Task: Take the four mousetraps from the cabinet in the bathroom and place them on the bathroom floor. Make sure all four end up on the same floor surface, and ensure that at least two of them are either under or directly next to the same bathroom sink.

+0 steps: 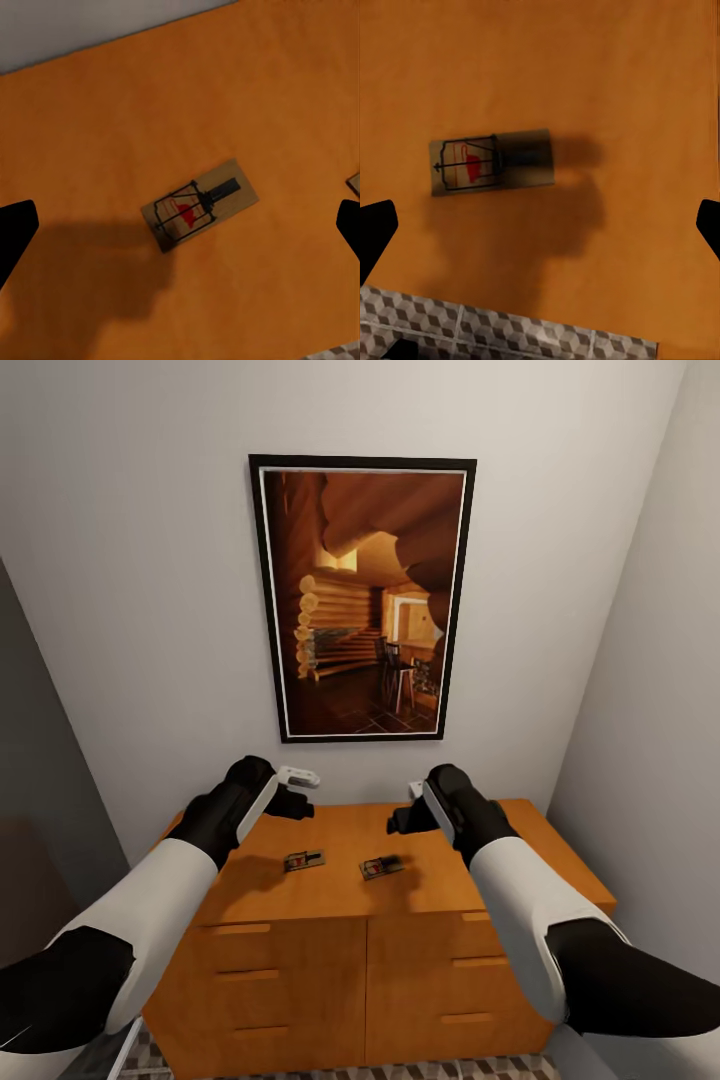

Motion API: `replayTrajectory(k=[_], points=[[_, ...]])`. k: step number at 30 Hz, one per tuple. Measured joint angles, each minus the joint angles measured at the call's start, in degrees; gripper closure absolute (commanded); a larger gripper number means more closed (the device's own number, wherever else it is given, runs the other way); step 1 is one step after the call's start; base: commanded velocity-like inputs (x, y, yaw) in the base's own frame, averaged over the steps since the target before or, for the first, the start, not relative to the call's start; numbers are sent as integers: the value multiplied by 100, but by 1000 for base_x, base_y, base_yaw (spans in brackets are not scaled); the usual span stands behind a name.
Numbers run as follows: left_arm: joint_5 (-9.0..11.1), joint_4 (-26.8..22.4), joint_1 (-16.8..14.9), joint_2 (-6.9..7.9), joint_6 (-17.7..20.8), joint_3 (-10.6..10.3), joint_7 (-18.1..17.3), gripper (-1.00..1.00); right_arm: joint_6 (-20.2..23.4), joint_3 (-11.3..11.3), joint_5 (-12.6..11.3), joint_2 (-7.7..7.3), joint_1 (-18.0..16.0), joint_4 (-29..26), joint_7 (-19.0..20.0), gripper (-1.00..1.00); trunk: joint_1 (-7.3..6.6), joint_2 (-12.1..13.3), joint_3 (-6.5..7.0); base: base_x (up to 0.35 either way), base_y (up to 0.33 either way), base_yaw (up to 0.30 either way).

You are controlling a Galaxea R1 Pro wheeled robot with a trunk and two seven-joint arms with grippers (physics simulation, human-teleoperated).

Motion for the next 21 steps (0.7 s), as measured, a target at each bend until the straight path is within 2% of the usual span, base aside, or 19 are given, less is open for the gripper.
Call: replayTrajectory(k=[4,8,11,21], points=[[1,14,0,-12,-4,1,0,-100,-1,-370,9,-2,-1,3,-218,-100,0,0,0,0,113,0],[3,11,-1,-14,-1,2,0,-100,1,-601,14,-7,-3,4,-487,-100,0,0,0,0,241,0],[4,10,-4,-14,1,2,0,-100,2,-680,11,-9,-3,5,-649,-100,0,0,0,0,290,0],[5,9,-1,-15,-4,2,0,-100,3,-753,-10,-10,0,5,-802,-100,0,0,0,0,321,0]])
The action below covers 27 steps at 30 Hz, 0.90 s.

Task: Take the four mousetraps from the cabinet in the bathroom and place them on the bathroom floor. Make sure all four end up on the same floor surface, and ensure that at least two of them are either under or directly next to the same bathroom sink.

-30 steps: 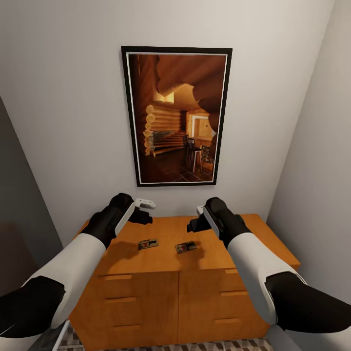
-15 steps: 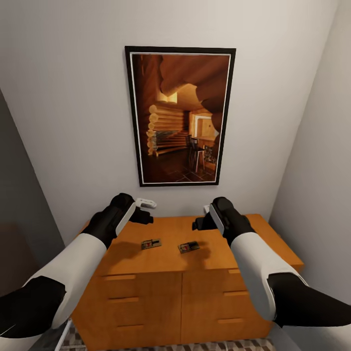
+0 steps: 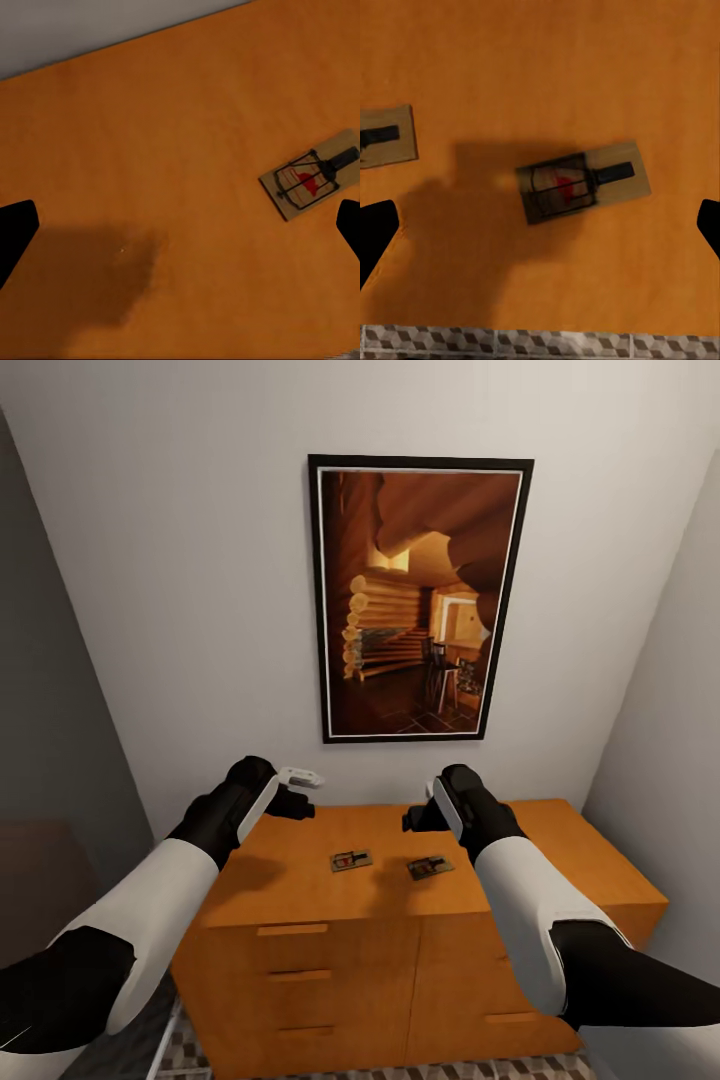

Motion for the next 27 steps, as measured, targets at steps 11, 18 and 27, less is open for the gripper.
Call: replayTrajectory(k=[11,18,27], points=[[4,-5,-1,0,-3,-1,0,-100,1,-18,-2,0,-3,3,-28,-100,0,0,0,0,298,0],[18,-2,2,-4,-10,-2,0,-100,1,-103,-2,1,-2,3,-36,-100,0,0,0,0,79,0],[42,-8,1,-12,-12,3,-7,-100,1,-992,8,0,-5,14,-136,-100,0,0,0,0,17,0]])
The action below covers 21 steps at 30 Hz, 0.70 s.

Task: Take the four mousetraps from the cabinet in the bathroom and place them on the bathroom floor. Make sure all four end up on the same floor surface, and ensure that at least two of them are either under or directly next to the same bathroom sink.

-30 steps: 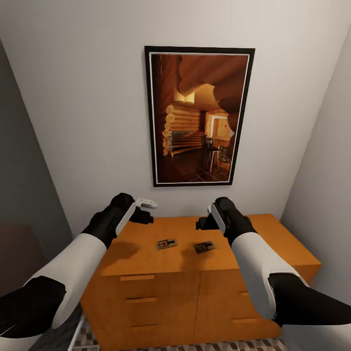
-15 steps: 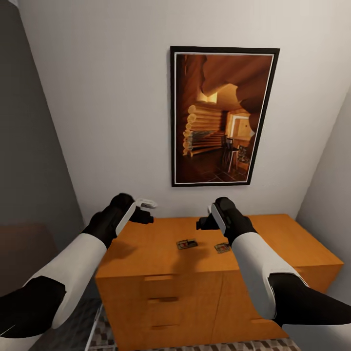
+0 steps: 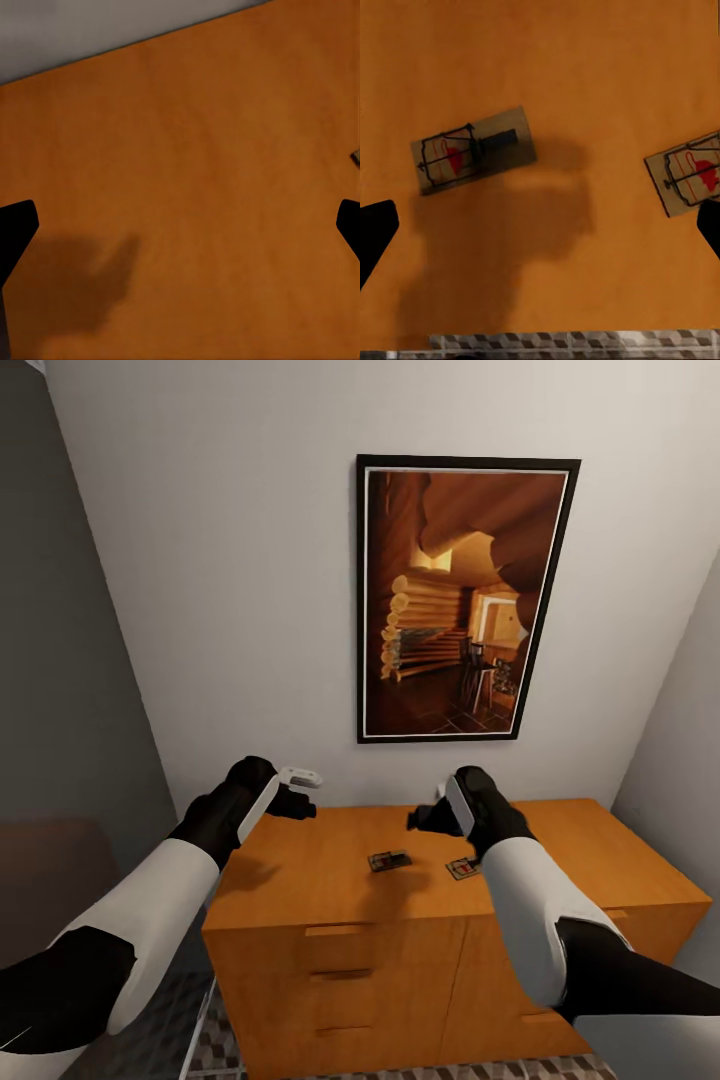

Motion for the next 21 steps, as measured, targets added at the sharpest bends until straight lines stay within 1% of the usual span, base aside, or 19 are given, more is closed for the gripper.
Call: replayTrajectory(k=[1,2,3,6,9,11,14,21], points=[[1,1,0,-1,0,1,0,-100,-19,-160,5,0,0,1,-55,-100,0,0,0,0,6,0],[1,1,0,-1,0,1,0,-100,-20,-165,-1,1,0,1,-56,-100,0,0,0,0,5,0],[2,1,0,-1,0,1,0,-100,-54,-311,9,0,0,2,-126,-100,0,0,0,0,4,0],[5,-1,1,-5,0,1,-4,-100,-137,-701,10,1,-1,4,-432,-100,0,0,0,0,3,0],[8,-2,1,-9,0,2,-5,-100,-201,-970,-1,1,-1,7,-779,-100,0,0,0,0,1,0],[11,-2,1,-10,0,3,-7,-100,-253,-1086,-11,1,-1,10,-968,-100,0,0,0,0,0,0],[13,0,1,-11,-1,3,-8,-100,-346,-1201,-22,1,-1,12,-1138,-100,0,0,0,0,0,0],[16,24,1,-12,-1,3,-15,-100,-440,-1351,-34,1,-1,11,-1279,-100,0,0,0,0,0,0]])
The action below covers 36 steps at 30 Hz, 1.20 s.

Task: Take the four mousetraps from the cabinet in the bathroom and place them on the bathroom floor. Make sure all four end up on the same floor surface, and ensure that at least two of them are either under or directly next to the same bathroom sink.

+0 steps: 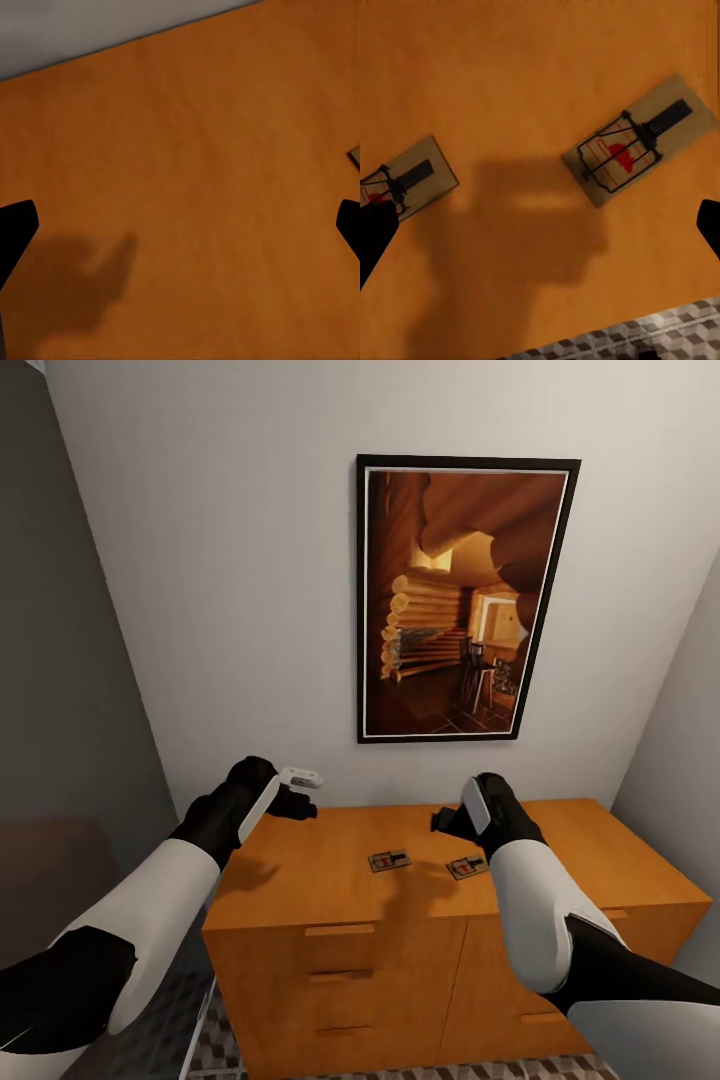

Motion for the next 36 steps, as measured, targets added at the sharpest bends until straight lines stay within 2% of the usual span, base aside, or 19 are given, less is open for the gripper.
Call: replayTrajectory(k=[7,14,23,36], points=[[2,19,-1,6,0,0,-2,-100,-63,-162,6,0,0,-3,-55,-100,0,0,0,0,0,0],[9,36,0,8,0,1,-8,-100,-319,-304,4,0,0,0,-122,-100,-1,0,0,29,27,0],[10,51,-1,0,1,1,-13,-100,-480,-346,-5,0,1,5,-381,-100,-1,0,0,159,151,0],[11,45,0,0,0,0,-18,-100,-503,-348,-7,0,2,5,-461,-100,0,0,0,33,31,0]])
